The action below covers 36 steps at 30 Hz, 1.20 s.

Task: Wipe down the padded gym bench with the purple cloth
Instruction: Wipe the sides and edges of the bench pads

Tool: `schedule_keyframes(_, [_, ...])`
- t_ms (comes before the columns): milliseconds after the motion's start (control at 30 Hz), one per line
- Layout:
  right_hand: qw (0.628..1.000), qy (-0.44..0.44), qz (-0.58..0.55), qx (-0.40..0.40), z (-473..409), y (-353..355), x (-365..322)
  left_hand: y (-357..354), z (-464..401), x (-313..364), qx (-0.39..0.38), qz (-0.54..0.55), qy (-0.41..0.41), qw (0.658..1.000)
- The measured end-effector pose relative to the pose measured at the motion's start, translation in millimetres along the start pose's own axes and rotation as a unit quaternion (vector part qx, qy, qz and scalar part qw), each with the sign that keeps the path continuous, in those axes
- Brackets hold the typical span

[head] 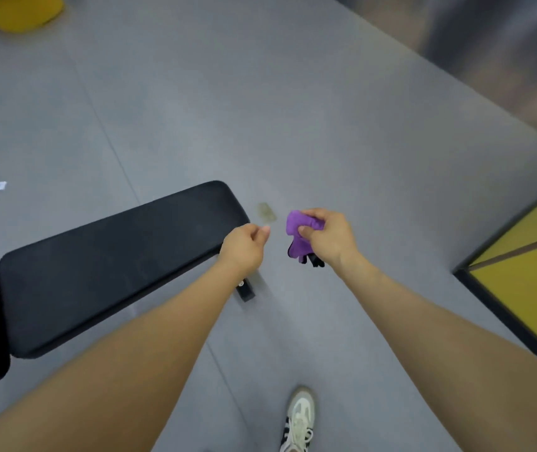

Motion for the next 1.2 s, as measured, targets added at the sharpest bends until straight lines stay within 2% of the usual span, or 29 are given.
schedule_keyframes(67, [1.000,0.020,0.011,0.005,-7,19,-32,9,-10,32,-0.026,0.106,0.014,0.994])
schedule_keyframes(167, [0.999,0.038,0.020,-0.004,-18,38,-70,21,-22,78,-0.083,0.248,0.045,0.964])
schedule_keyframes(333, [0.993,0.082,0.086,-0.014,-49,55,-118,45,-59,131,-0.117,0.370,0.068,0.919])
schedule_keyframes(467, [0.977,0.102,0.172,-0.071,-100,63,-158,69,-104,169,-0.135,0.428,0.081,0.890])
schedule_keyframes(600, [0.968,0.115,0.203,-0.090,-172,73,-216,113,-167,215,-0.136,0.466,0.065,0.872])
schedule_keyframes(867, [0.941,0.164,0.254,-0.150,-300,57,-334,221,-274,268,-0.131,0.439,0.071,0.886])
schedule_keyframes(933, [0.935,0.177,0.259,-0.168,-331,45,-359,247,-299,272,-0.127,0.453,0.075,0.880])
schedule_keyframes(1033, [0.924,0.200,0.244,-0.217,-381,18,-397,284,-344,262,-0.092,0.494,0.102,0.859])
schedule_keyframes(1200, [0.888,0.222,0.252,-0.314,-480,-47,-449,345,-424,220,0.010,0.546,0.174,0.819])
Point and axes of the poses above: each hand's wrist, its own z-axis away from the middle knuckle, its own y-axis out of the back of the hand, x = y × z, the point moved 8 cm from there along -z, towards the middle knuckle, and after that the axes turned 13 degrees about -z, right-handed, at the moved point
